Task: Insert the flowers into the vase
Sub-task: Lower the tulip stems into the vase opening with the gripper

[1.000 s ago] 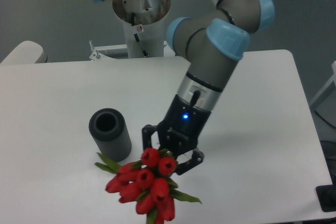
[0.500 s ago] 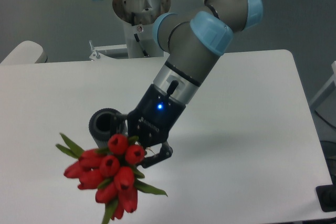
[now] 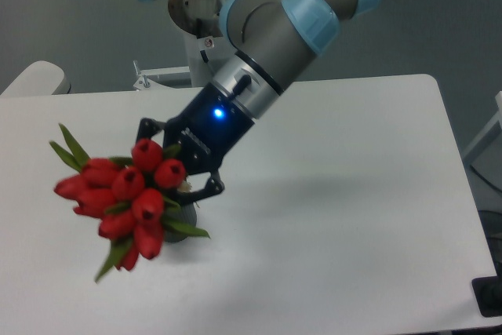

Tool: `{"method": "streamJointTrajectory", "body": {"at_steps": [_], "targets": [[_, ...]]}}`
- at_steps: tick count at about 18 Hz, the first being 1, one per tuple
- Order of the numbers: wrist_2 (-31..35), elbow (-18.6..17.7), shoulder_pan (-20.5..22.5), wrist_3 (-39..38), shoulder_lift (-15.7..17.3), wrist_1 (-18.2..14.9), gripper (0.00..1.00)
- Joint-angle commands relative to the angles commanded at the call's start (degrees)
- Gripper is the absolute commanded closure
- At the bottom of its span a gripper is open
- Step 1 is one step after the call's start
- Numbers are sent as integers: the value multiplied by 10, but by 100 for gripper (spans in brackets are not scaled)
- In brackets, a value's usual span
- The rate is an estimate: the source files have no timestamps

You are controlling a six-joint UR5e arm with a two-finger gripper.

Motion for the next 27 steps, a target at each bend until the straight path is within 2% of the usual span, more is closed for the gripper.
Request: {"method": "streamJointTrajectory", "body": {"at_steps": [4, 7, 19, 27], "targets": [[-24, -47, -6, 39, 14, 3, 79], [-28, -49, -5, 34, 18, 7, 83], [-27, -46, -20, 40, 12, 7, 84], [-27, -64, -21, 63, 9, 8, 84]]}}
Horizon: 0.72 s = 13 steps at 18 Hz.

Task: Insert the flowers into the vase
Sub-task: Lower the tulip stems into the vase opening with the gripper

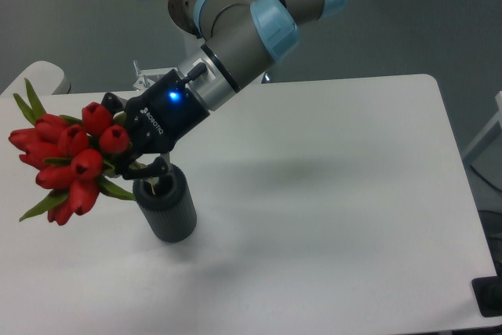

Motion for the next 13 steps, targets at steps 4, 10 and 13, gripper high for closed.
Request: {"method": "streamJointTrajectory", "body": {"at_steps": [4, 10, 13], "targets": [[0, -13, -1, 23, -1, 0, 84], [-1, -23, -1, 43, -16, 0, 84], [-12, -34, 1, 57, -18, 0, 84]]}}
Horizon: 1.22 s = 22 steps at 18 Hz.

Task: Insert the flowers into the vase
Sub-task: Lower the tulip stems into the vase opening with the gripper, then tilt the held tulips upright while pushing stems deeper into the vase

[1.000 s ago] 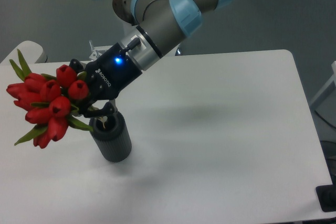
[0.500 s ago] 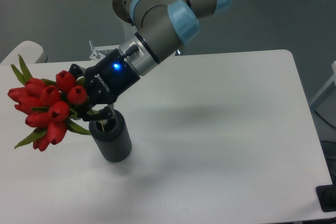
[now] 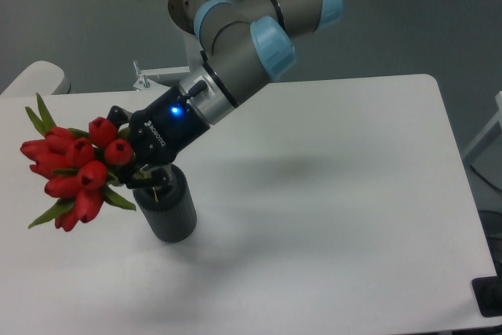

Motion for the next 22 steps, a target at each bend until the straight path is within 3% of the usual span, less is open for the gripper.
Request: {"method": "streamJointTrajectory", "body": {"at_steps": [4, 14, 22], "targets": [[-43, -10, 9, 18, -2, 0, 83], [-56, -56, 40, 80, -11, 0, 83], [-57, -84, 37, 105, -17, 0, 82]]}}
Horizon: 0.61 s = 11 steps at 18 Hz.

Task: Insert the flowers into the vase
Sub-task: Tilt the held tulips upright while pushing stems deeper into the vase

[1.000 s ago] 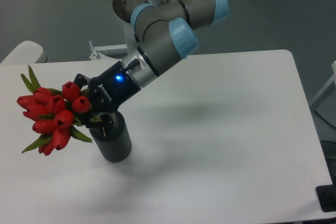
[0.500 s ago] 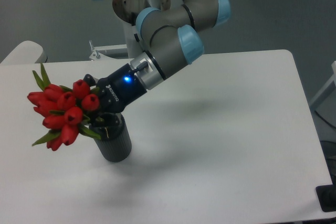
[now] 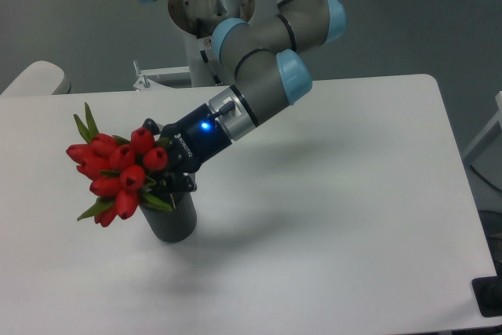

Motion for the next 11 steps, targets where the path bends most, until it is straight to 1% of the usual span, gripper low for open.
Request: {"method": "streamJointTrajectory", "body": {"at_steps": [5, 8, 11], "targets": [[-10, -6, -4, 0, 3, 0, 82], [-10, -7, -4, 2, -2, 0, 81], [-9, -9, -4, 39, -11, 0, 80]]}}
